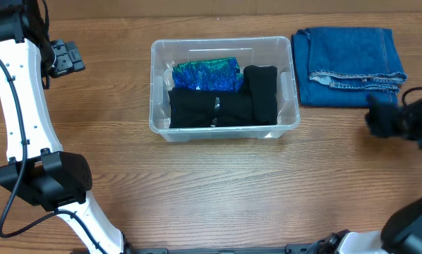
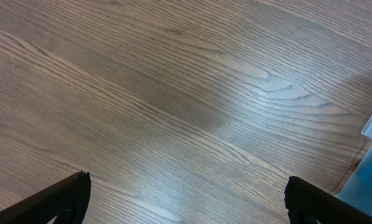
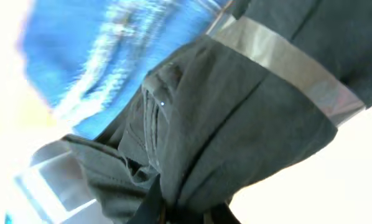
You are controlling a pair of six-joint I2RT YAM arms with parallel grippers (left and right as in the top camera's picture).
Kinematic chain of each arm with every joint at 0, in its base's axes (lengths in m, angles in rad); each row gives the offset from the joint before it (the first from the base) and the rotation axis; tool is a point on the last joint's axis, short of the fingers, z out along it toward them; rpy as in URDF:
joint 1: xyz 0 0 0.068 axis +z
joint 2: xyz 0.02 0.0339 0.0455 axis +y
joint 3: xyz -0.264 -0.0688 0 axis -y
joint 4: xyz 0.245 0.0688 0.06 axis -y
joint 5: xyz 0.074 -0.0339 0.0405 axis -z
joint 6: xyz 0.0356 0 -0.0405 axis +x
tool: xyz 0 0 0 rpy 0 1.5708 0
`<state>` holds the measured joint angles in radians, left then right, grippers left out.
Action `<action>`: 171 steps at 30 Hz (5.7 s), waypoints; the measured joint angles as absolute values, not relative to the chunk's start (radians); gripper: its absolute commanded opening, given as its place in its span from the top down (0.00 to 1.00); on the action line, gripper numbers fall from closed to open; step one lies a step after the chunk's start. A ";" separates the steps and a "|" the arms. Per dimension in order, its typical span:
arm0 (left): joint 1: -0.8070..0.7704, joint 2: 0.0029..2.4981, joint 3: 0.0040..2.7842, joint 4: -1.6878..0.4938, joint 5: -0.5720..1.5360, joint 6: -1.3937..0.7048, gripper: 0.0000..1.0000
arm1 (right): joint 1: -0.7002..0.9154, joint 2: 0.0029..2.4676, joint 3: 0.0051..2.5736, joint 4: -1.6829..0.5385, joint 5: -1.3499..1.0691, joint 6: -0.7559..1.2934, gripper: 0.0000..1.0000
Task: Pack container
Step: 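Carry the black garment with the right gripper into the bin's right side, then release the black garment and press it down inside the bin with the right gripper, then move the right gripper to the folded blue jeans and grasp them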
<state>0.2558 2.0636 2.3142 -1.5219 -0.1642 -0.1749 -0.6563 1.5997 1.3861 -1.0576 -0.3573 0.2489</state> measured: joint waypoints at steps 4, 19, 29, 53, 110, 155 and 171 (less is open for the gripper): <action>0.256 2.064 2.314 -1.522 -0.164 -0.175 0.00 | -0.511 1.496 1.506 -1.092 -0.377 0.077 0.96; 0.256 2.064 2.314 -1.522 -0.164 -0.175 0.00 | 0.229 1.470 1.526 -1.000 -0.406 -0.530 0.96; 0.256 2.064 2.314 -1.522 -0.164 -0.175 0.00 | 0.250 1.707 1.526 -0.989 -0.380 -0.623 0.96; 0.256 2.064 2.314 -1.522 -0.164 -0.175 0.00 | 0.118 1.870 1.592 -1.037 -0.639 -0.533 0.44; 0.256 2.064 2.314 -1.522 -0.164 -0.175 0.00 | 0.239 1.882 1.862 -1.084 -0.366 -0.162 0.04; 0.256 2.064 2.314 -1.522 -0.164 -0.175 0.00 | 0.146 1.956 2.147 -1.293 -0.027 0.306 0.00; 0.256 2.064 2.313 -1.522 -0.164 -0.175 0.00 | -0.266 1.959 1.687 -0.973 -0.139 0.694 0.00</action>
